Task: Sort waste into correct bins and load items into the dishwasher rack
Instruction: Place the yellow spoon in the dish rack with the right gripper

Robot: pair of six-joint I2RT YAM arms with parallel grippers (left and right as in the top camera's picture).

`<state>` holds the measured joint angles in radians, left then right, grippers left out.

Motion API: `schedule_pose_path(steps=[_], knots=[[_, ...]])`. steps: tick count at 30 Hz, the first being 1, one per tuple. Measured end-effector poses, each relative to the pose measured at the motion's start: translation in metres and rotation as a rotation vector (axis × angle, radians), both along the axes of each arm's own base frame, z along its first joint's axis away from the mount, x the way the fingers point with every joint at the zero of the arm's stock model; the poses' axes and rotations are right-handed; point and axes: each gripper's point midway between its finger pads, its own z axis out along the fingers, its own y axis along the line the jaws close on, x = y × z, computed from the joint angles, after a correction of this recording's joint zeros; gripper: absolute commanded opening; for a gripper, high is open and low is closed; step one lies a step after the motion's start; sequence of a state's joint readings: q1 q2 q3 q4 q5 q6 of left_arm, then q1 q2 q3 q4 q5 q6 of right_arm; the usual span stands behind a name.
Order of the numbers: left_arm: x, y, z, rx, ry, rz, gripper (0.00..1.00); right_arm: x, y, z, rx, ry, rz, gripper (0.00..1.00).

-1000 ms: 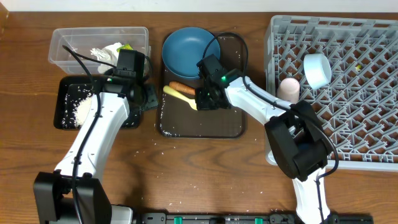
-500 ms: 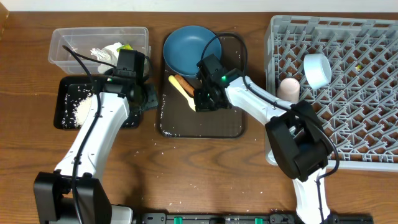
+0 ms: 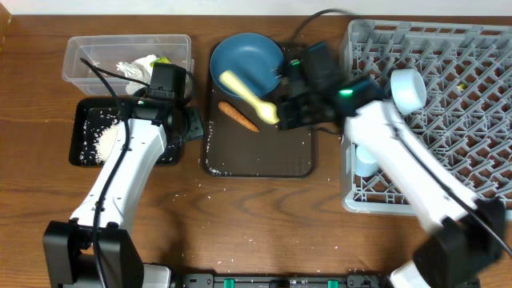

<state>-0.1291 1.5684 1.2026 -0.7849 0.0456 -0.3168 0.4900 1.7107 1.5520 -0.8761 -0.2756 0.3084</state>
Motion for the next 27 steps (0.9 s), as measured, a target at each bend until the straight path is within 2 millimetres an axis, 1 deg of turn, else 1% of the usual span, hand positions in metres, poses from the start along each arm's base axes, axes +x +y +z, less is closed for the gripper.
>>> schedule_pose_path(steps=[2,3,4,5,8,12,16,18,20,23,27], knots=[[0.000,0.000,0.000,0.000,0.000,0.000,0.47,0.009,-0.033,0.011,-0.051,-0.032,-0.103,0.01],[0.000,0.000,0.000,0.000,-0.001,0.000,0.47,0.013,-0.047,0.014,-0.075,-0.043,-0.147,0.01],[0.000,0.000,0.000,0.000,0.000,0.000,0.47,0.019,-0.066,0.016,-0.106,-0.055,-0.207,0.01],[0.000,0.000,0.000,0.000,-0.001,0.000,0.47,0.022,-0.079,0.016,-0.130,-0.060,-0.248,0.01],[0.000,0.000,0.000,0.000,-0.002,0.000,0.47,0.030,-0.127,0.011,-0.229,-0.049,-0.406,0.01],[0.002,0.000,0.001,-0.001,-0.008,0.000,0.47,0.031,-0.181,0.008,-0.339,-0.032,-0.578,0.01],[0.003,-0.001,0.001,-0.002,-0.011,-0.002,0.47,0.032,-0.214,0.009,-0.395,-0.035,-0.682,0.01],[0.004,-0.002,0.001,-0.003,-0.017,-0.003,0.47,0.034,-0.227,0.010,-0.408,-0.042,-0.723,0.01],[0.006,-0.002,0.002,-0.004,-0.025,-0.004,0.47,0.038,-0.235,0.012,-0.412,-0.056,-0.751,0.01],[0.007,-0.003,0.003,-0.005,-0.031,-0.004,0.47,0.046,-0.241,0.012,-0.412,-0.077,-0.773,0.01],[0.008,-0.003,0.003,-0.005,-0.034,-0.004,0.47,0.064,-0.239,-0.001,-0.407,-0.089,-0.778,0.01]])
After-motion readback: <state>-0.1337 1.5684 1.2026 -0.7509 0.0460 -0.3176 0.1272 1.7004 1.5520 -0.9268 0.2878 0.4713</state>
